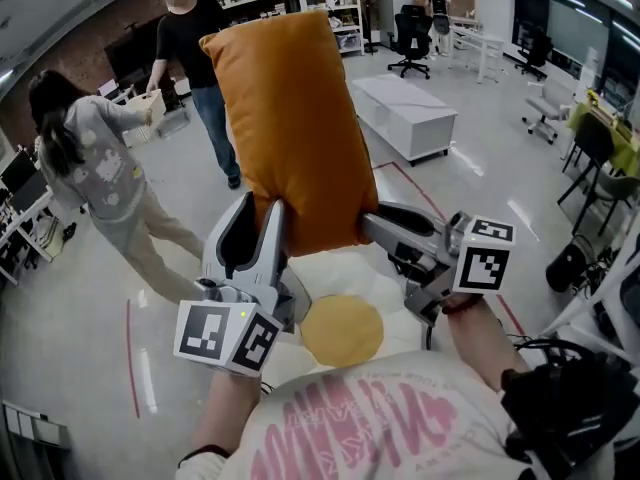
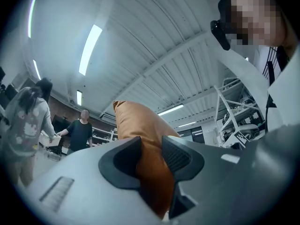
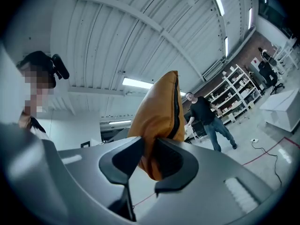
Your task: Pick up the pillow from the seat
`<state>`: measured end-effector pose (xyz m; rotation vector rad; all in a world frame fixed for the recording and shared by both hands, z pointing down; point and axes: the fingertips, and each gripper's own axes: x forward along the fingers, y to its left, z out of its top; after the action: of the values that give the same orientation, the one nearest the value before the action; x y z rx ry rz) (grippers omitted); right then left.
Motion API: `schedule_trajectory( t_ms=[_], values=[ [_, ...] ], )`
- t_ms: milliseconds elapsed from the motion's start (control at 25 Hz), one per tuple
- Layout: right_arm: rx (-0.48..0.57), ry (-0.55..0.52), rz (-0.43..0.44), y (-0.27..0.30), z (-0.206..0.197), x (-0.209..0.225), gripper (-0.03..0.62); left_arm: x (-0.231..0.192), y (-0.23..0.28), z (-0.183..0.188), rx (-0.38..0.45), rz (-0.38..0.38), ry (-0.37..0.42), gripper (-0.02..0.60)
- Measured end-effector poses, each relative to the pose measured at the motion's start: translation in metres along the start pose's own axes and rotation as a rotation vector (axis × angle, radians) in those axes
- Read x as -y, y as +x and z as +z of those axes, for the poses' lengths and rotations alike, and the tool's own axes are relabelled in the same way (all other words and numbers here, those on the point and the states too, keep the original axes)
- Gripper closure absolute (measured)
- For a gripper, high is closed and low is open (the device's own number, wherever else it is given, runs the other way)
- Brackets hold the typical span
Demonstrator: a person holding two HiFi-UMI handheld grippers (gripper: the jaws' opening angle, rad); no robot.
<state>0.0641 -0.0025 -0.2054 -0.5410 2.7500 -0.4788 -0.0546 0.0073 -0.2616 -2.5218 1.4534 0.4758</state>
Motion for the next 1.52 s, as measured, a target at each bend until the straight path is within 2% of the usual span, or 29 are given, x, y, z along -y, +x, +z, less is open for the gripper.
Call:
schedule_trajectory(
  t_ms=[720,1520],
  values=[
    [0.003,-0.04,-0.018,0.0012,0.0025,0.0007,0.496,-0.001,0.0026,-0.0007,-0.006,-0.023,0.021,0.431],
    [-0.003,-0.048,-0.018,0.0012,0.0016,0.0031,0.494,-0.0014,0.0029,-0.0037,-0.019,-0.014,0.031,0.433]
  ],
)
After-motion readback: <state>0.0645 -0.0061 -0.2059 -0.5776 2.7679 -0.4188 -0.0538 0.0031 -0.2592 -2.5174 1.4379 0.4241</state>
